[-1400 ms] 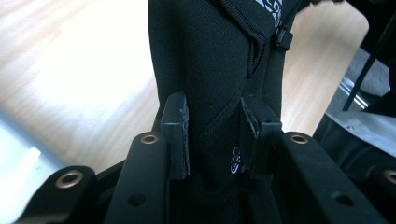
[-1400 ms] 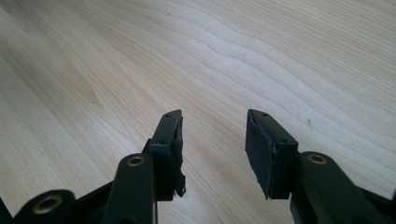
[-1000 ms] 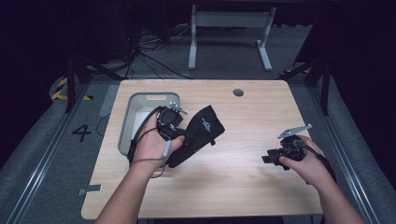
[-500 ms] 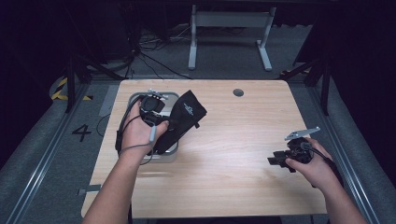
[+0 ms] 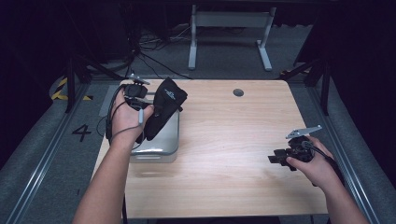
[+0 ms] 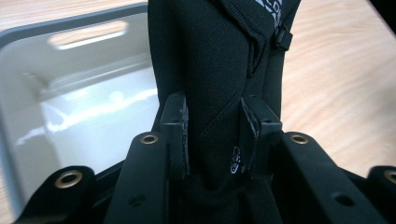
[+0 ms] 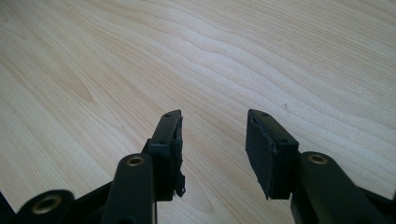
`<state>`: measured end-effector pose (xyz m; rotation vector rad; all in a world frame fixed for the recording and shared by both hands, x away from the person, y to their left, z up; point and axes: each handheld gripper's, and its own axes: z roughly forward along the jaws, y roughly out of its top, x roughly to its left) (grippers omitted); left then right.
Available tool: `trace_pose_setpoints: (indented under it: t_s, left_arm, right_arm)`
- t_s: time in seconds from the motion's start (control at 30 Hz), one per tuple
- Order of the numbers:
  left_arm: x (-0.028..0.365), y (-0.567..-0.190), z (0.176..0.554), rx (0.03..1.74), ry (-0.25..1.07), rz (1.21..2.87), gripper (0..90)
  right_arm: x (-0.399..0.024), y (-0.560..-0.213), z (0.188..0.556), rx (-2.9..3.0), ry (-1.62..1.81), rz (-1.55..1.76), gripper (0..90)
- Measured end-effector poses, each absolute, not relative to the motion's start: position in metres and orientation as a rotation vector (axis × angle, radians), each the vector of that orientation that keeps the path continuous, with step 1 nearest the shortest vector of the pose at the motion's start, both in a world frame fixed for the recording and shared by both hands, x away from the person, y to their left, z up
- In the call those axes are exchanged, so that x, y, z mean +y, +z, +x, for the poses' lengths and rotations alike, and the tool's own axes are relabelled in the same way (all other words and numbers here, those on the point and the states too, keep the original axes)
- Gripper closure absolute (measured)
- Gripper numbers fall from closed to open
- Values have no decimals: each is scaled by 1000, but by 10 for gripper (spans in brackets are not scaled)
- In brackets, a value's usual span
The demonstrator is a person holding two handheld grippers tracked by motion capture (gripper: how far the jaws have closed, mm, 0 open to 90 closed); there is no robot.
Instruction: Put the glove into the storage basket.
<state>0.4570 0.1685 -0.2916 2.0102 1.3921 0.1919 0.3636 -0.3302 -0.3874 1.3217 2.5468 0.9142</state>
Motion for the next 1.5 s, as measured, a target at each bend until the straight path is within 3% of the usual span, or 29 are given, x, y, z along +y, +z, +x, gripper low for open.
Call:
trace_pose_setpoints:
  t_s: [0.63,1.5]
  left_arm:
    - [184,-326,480,1573,167,1900,661]
    - [178,-389,500,1766,70,1957,653]
  right_arm:
    - [-328,-390,363,2554,910,1317,568]
    - [-329,-391,363,2553,911,1324,561]
